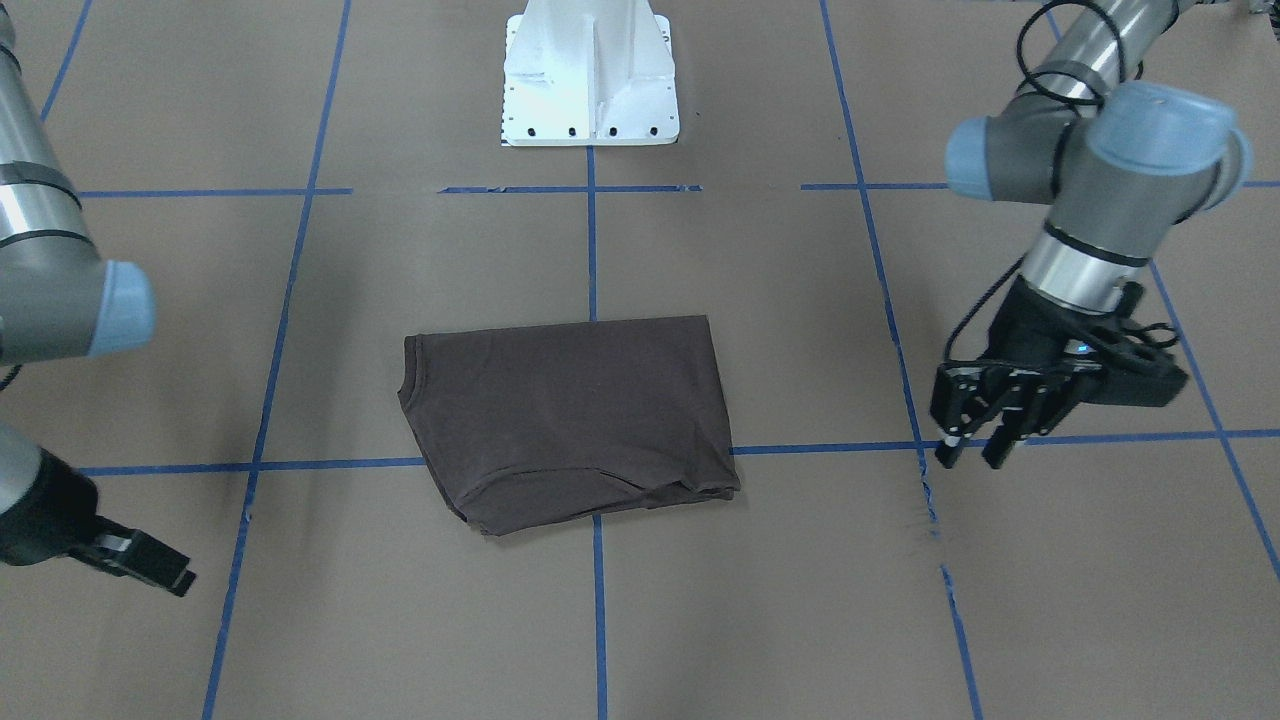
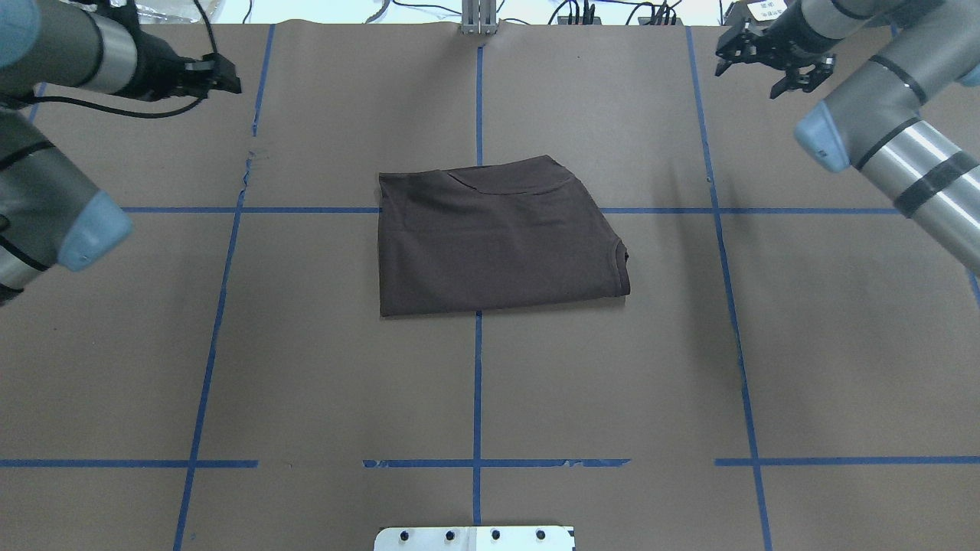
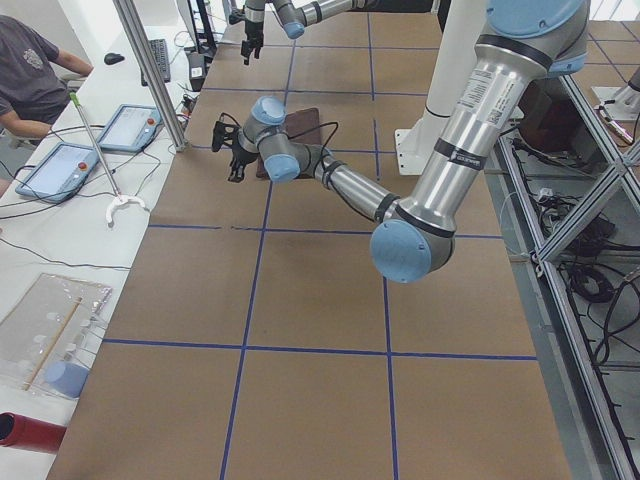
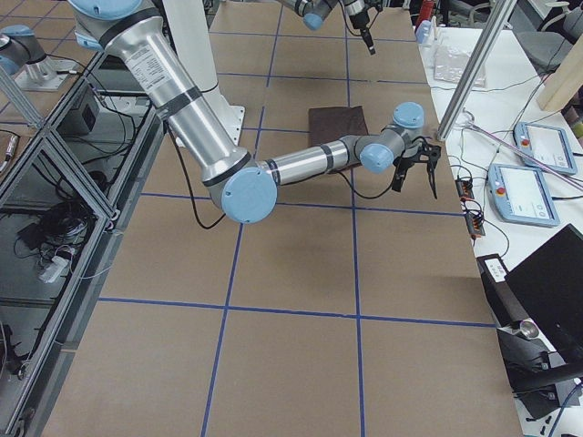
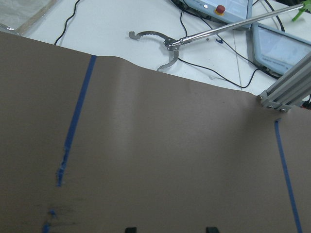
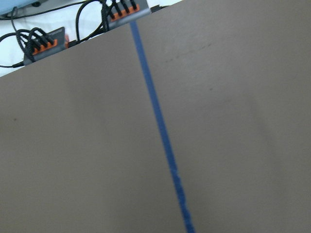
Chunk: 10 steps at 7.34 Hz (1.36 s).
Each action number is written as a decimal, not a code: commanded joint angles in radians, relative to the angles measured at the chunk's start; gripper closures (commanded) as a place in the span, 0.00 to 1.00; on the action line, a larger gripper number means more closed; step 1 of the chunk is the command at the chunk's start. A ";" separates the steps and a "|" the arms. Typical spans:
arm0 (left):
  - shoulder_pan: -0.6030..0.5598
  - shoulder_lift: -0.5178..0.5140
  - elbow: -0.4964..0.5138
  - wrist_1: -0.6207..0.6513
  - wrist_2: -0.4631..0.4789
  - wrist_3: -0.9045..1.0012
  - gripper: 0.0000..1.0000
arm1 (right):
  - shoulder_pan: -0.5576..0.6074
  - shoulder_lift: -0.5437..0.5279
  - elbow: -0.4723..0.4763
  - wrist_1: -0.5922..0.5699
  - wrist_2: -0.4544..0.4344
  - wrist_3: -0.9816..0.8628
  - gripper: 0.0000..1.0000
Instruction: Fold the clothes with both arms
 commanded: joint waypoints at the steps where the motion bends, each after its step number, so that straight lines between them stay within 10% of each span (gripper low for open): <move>1: -0.253 0.151 0.003 0.020 -0.219 0.421 0.43 | 0.207 -0.108 0.004 -0.069 0.120 -0.396 0.00; 4: -0.468 0.183 0.013 0.431 -0.279 0.912 0.31 | 0.358 -0.316 0.195 -0.354 0.122 -0.783 0.00; 5: -0.479 0.195 0.007 0.504 -0.314 0.936 0.00 | 0.394 -0.421 0.296 -0.411 0.122 -0.837 0.00; 10: -0.502 0.325 -0.017 0.523 -0.377 0.868 0.00 | 0.319 -0.443 0.358 -0.549 0.107 -1.020 0.00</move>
